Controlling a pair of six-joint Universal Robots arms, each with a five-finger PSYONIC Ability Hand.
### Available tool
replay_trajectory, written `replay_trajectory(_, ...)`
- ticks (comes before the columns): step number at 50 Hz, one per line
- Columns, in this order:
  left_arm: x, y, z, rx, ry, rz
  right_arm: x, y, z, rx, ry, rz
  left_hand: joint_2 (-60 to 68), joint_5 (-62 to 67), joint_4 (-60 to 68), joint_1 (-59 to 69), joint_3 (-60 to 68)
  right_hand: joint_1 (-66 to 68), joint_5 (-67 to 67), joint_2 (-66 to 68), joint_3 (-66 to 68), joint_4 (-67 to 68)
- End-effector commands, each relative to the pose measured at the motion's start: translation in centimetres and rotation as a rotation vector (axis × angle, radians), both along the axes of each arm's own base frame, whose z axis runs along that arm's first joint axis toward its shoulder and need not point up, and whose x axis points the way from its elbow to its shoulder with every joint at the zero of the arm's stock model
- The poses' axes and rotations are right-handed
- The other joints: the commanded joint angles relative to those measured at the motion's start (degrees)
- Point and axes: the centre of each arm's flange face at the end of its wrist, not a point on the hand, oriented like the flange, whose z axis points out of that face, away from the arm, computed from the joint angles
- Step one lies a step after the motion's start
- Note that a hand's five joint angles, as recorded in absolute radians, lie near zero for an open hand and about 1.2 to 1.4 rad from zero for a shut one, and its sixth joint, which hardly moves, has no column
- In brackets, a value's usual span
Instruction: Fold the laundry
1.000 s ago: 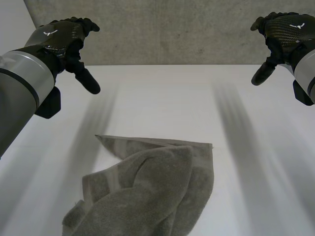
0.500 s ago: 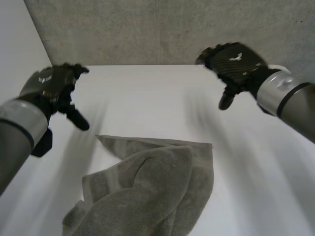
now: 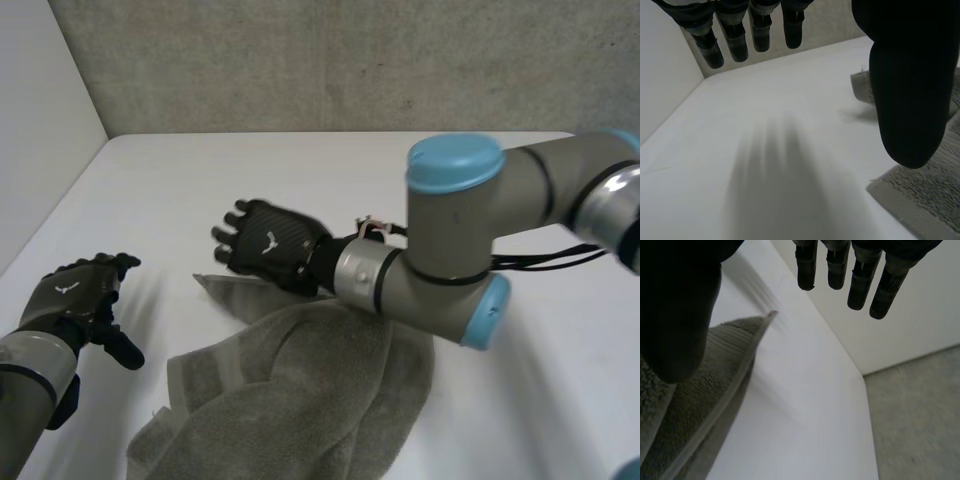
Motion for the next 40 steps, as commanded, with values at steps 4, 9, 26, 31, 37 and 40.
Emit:
replay_trajectory(4,1.3,0.0,0.8,-0.04,0.035,0.014,2.2,1.1,-3.5,-0.106,0.058,0.109,0.48,-1.1,0.44,0.22,0.43,-1.11,-1.19,-1.83,-1.45,-2.38)
replay_trajectory(9,1.3,0.3,0.7,-0.035,0.037,0.011,2.8,1.0,-5.1,-0.149,0.095,0.126,0.48,-1.1,0.44,0.22,0.43,-1.11,-1.19,-1.83,-1.45,-2.38)
replay_trajectory(26,1.1,0.5,0.5,-0.03,0.037,0.002,4.1,-0.7,-7.4,-0.229,0.139,0.052,0.65,-0.93,0.6,0.38,0.59,25.3,25.22,24.58,24.96,24.03)
replay_trajectory(31,1.0,0.3,0.7,-0.052,0.04,-0.003,4.2,-1.2,-7.0,-0.248,0.133,0.018,0.98,-0.6,0.94,0.72,0.93,60.29,60.21,59.57,59.95,59.01)
replay_trajectory(37,0.4,0.2,1.2,-0.088,0.041,-0.028,4.0,-3.2,-4.2,-0.288,0.083,-0.113,1.49,-0.09,1.45,1.23,1.44,66.62,66.54,65.9,66.28,65.35)
replay_trajectory(40,-0.1,0.0,1.6,-0.106,0.044,-0.049,2.9,-5.6,-2.0,-0.267,0.036,-0.261,1.66,0.08,1.61,1.4,1.61,66.62,66.54,65.9,66.28,65.35)
